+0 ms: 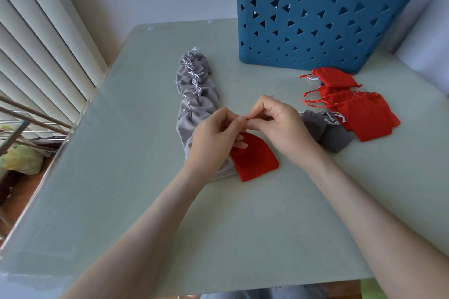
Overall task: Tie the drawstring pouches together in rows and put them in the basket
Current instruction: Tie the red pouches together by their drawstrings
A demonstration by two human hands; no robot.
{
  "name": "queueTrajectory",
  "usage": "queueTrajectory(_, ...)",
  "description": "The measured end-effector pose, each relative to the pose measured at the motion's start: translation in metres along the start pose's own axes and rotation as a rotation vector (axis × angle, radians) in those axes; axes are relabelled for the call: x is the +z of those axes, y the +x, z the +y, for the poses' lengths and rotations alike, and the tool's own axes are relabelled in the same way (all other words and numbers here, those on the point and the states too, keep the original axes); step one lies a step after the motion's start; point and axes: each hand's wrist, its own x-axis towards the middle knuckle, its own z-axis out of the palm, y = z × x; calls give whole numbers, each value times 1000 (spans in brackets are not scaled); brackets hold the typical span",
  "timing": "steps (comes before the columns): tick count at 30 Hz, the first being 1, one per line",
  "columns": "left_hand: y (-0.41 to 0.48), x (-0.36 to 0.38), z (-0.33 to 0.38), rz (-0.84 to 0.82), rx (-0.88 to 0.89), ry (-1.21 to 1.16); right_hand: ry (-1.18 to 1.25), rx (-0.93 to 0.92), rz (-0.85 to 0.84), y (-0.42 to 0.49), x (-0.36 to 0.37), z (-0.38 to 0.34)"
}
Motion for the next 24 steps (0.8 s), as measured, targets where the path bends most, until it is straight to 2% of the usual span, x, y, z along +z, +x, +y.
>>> queueTrajectory(5,3,0,1,-6,-89,-112,-74,-53,-35,1,1,0)
queueTrajectory(11,7,-2,1,-57,-139,-107,-92,-64,12,-1,2,-2)
queueTrajectory(16,5,-6,-1,-26,18,-32,104,148,-156,-3,5,-3)
queueTrajectory(18,4,-6,0,-10,91,11,141,165,-212,-3,5,-2)
queueTrajectory(24,2,-5,2,17,213,82,178,155,-192,-2,2,-3)
